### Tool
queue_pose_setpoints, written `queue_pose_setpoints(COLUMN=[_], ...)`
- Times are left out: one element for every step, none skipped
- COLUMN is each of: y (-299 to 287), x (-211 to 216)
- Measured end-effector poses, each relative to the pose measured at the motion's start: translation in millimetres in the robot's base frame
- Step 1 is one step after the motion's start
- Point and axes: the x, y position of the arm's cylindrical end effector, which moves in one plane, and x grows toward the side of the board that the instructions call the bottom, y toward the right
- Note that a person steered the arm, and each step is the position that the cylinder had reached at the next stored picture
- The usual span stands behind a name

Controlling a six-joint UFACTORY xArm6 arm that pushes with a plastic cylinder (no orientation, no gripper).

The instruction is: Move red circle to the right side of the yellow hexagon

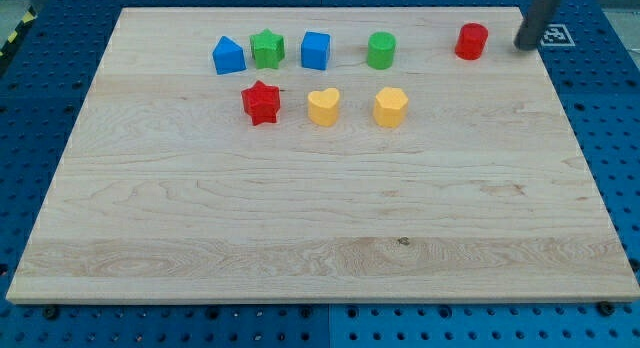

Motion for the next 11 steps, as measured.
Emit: queue_pose_setpoints(y=[-8,-25,-44,-59,-76,-89,-92,-92,-92,-92,-92], x=[-54,-54,-35,-2,27,51,75,99,121,136,140])
